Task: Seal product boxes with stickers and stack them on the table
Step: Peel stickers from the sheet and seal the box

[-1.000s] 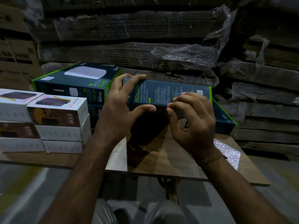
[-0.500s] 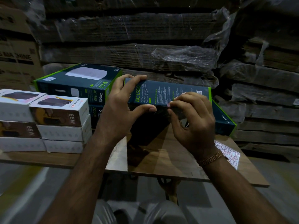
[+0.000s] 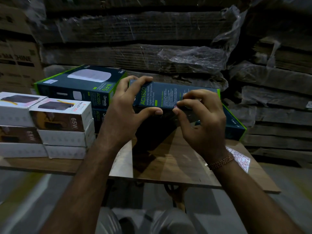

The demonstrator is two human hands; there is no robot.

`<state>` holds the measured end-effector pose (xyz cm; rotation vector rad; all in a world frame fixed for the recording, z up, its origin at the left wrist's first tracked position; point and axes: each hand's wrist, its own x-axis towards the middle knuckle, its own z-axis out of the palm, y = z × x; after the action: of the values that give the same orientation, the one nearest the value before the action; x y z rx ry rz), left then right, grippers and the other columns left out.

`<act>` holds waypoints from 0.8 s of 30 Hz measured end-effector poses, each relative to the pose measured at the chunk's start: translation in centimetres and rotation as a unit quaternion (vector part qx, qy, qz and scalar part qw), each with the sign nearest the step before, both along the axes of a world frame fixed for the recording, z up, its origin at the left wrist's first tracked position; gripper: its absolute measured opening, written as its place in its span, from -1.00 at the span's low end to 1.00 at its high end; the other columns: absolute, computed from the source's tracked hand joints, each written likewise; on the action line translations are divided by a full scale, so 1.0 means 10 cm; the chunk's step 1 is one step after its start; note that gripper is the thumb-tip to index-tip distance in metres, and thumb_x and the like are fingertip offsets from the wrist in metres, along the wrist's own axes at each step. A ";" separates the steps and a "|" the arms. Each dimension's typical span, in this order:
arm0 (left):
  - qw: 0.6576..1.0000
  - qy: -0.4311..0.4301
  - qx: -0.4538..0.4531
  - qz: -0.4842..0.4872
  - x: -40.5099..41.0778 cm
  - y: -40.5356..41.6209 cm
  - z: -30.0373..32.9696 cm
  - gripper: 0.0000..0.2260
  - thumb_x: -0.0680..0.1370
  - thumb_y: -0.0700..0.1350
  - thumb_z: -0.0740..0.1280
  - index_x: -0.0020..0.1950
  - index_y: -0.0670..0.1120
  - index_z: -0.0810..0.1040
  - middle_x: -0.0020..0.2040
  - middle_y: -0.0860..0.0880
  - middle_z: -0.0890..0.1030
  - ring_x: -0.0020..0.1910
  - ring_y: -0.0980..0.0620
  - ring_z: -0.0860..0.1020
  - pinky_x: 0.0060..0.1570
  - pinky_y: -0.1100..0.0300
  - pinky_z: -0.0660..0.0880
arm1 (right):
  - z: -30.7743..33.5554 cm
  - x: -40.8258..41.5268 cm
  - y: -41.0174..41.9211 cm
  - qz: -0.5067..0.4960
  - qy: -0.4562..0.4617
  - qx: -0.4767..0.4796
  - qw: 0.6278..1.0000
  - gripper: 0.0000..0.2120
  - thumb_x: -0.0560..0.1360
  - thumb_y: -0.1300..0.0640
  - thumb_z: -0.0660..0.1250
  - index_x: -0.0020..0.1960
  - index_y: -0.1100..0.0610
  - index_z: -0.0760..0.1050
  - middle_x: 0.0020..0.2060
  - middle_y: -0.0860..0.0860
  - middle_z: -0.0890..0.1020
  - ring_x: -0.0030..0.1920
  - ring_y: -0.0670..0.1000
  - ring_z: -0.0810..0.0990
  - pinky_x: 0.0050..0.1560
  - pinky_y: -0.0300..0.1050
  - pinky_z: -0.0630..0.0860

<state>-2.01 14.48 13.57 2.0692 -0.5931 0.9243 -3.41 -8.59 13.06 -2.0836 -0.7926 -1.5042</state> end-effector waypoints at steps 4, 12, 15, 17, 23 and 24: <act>1.000 0.000 0.006 0.000 0.01 0.02 0.01 -0.24 0.44 0.32 0.44 0.58 0.03 0.44 0.45 -0.04 0.41 0.43 0.09 0.40 0.33 0.53 0.30 | 0.08 0.04 -0.07 -0.065 -0.005 -0.084 0.994 -0.80 0.64 0.05 0.44 0.09 0.19 0.67 0.37 0.15 0.61 0.48 0.27 0.46 0.44 0.25 0.37; 1.000 0.004 0.018 0.002 0.03 0.02 0.00 -0.24 0.44 0.34 0.42 0.58 0.05 0.43 0.46 -0.04 0.41 0.44 0.08 0.39 0.32 0.53 0.29 | 0.18 0.17 -0.19 -0.083 0.045 -0.180 0.979 -0.65 0.69 -0.03 0.36 0.29 0.24 0.54 0.41 0.22 0.54 0.39 0.28 0.51 0.46 0.31 0.34; 1.000 0.004 0.020 -0.005 0.03 0.01 -0.03 -0.25 0.44 0.34 0.42 0.57 0.06 0.44 0.45 -0.05 0.41 0.43 0.08 0.40 0.32 0.48 0.34 | 0.16 0.17 -0.22 -0.083 0.052 -0.197 0.975 -0.65 0.68 0.00 0.37 0.31 0.23 0.53 0.43 0.23 0.52 0.42 0.29 0.49 0.49 0.32 0.32; 1.000 0.005 0.017 -0.007 0.03 0.00 -0.06 -0.25 0.44 0.35 0.42 0.56 0.06 0.44 0.45 -0.04 0.41 0.41 0.13 0.40 0.32 0.49 0.34 | 0.14 0.16 -0.24 -0.081 0.057 -0.201 0.975 -0.65 0.67 0.00 0.37 0.32 0.23 0.53 0.43 0.23 0.52 0.43 0.28 0.49 0.49 0.33 0.32; 1.000 0.007 0.016 -0.011 0.02 0.00 -0.08 -0.25 0.44 0.33 0.43 0.57 0.06 0.43 0.46 -0.05 0.40 0.41 0.14 0.38 0.30 0.47 0.36 | 0.18 0.12 -0.24 -0.076 0.067 -0.213 0.972 -0.61 0.61 0.06 0.45 0.35 0.23 0.53 0.42 0.26 0.52 0.41 0.30 0.50 0.47 0.32 0.36; 1.000 0.007 0.015 -0.011 0.02 0.00 -0.08 -0.25 0.43 0.33 0.43 0.57 0.06 0.44 0.46 -0.05 0.40 0.41 0.14 0.38 0.29 0.48 0.36 | 0.20 0.11 -0.26 -0.071 0.069 -0.214 0.972 -0.59 0.58 0.07 0.47 0.35 0.23 0.54 0.42 0.25 0.52 0.41 0.30 0.50 0.47 0.31 0.36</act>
<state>-1.77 14.46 12.74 2.0894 -0.6258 0.8931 -2.29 -11.16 15.06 -2.5778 -1.0016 -1.3259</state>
